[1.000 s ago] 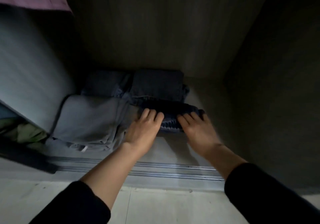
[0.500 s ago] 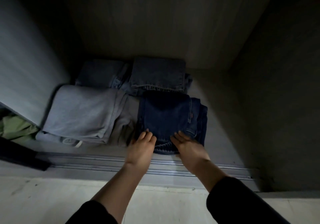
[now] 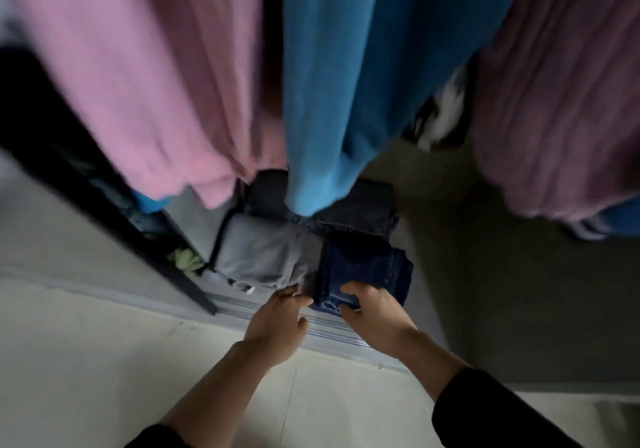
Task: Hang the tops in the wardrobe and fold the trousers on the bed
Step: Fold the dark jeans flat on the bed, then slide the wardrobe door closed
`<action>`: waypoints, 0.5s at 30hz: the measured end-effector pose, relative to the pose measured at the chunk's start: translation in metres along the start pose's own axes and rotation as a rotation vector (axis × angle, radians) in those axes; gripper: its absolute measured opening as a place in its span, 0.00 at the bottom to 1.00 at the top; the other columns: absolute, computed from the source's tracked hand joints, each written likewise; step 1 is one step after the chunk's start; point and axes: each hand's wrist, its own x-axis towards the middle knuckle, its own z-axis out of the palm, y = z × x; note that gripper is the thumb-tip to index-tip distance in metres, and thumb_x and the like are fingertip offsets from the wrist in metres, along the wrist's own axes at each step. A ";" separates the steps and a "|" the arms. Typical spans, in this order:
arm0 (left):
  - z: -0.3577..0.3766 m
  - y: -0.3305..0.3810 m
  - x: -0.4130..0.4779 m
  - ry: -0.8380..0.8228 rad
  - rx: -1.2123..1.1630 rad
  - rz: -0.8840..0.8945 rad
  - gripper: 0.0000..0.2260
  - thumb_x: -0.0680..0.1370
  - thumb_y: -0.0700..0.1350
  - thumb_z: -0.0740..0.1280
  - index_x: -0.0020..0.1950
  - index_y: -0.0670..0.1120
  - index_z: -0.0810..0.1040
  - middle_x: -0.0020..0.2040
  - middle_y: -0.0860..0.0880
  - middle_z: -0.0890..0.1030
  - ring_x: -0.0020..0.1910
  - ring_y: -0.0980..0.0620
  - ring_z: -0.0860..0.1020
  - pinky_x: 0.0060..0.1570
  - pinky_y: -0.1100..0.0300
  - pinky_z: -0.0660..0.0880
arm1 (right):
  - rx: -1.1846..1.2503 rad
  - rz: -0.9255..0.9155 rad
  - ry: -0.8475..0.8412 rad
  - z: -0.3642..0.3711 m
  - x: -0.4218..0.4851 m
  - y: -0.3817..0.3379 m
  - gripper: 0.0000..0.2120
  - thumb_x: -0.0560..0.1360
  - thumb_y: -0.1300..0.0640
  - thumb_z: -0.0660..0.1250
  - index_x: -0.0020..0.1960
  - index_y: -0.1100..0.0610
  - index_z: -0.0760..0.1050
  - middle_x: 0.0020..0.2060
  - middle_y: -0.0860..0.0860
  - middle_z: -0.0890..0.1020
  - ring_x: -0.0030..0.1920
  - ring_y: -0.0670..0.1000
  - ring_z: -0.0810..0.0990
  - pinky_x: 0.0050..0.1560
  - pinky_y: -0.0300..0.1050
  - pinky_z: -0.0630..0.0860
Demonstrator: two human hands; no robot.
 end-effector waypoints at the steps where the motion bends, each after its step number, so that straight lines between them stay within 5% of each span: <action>1: -0.029 0.008 -0.019 0.023 -0.008 -0.009 0.20 0.77 0.42 0.61 0.70 0.52 0.70 0.73 0.53 0.65 0.72 0.56 0.63 0.67 0.63 0.63 | -0.020 -0.042 -0.005 -0.021 -0.016 -0.025 0.17 0.77 0.52 0.62 0.64 0.54 0.74 0.59 0.53 0.79 0.58 0.55 0.77 0.51 0.43 0.72; 10: -0.272 0.092 -0.171 0.278 -0.138 -0.166 0.13 0.73 0.38 0.66 0.56 0.45 0.81 0.59 0.48 0.79 0.57 0.48 0.78 0.56 0.62 0.69 | -0.149 -0.339 -0.036 -0.195 -0.152 -0.228 0.12 0.75 0.53 0.62 0.57 0.53 0.73 0.54 0.55 0.79 0.54 0.58 0.77 0.48 0.46 0.72; 15: -0.370 0.112 -0.215 0.535 -0.171 -0.124 0.11 0.71 0.35 0.67 0.51 0.43 0.83 0.52 0.43 0.81 0.49 0.43 0.80 0.51 0.57 0.73 | -0.243 -0.517 0.050 -0.268 -0.190 -0.315 0.20 0.78 0.51 0.62 0.69 0.52 0.69 0.62 0.53 0.77 0.60 0.57 0.76 0.56 0.51 0.74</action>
